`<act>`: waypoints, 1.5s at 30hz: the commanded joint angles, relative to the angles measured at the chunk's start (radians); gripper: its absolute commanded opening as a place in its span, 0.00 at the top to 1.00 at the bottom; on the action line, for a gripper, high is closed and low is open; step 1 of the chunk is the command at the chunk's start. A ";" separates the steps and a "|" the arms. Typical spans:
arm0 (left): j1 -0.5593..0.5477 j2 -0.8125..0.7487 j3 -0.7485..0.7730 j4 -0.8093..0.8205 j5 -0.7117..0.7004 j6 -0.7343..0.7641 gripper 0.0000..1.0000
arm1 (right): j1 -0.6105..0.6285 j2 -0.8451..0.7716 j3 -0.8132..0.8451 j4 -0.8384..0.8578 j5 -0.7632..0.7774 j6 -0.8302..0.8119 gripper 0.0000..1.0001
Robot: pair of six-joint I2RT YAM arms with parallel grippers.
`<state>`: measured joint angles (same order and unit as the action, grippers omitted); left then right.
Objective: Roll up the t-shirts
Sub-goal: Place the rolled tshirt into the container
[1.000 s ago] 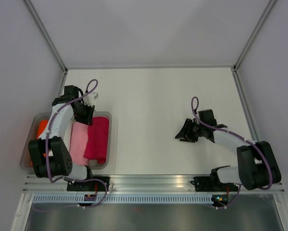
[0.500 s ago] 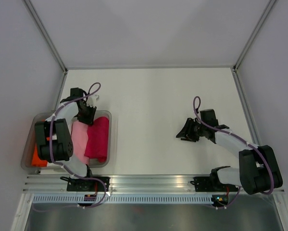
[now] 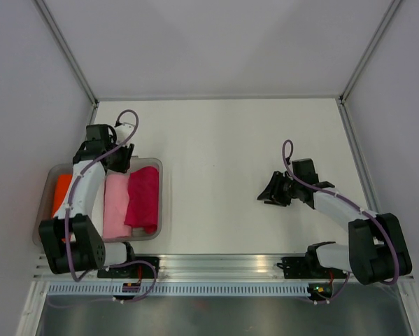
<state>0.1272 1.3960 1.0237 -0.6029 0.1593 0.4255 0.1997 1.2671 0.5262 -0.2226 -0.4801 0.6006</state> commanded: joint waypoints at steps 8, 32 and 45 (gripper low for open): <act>0.008 -0.276 -0.203 -0.248 -0.067 0.136 0.67 | 0.150 -0.060 0.257 -0.009 0.181 -0.058 0.63; -0.021 -0.235 -0.482 -0.166 0.005 0.424 0.57 | 0.695 0.822 0.805 0.700 0.106 0.412 0.57; -0.037 -0.242 -0.421 -0.397 0.335 0.653 0.51 | 0.711 0.862 0.775 0.758 0.098 0.495 0.65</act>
<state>0.1032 1.1423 0.5922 -0.8436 0.2565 0.9863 0.9020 2.1208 1.2980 0.4644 -0.3691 1.0546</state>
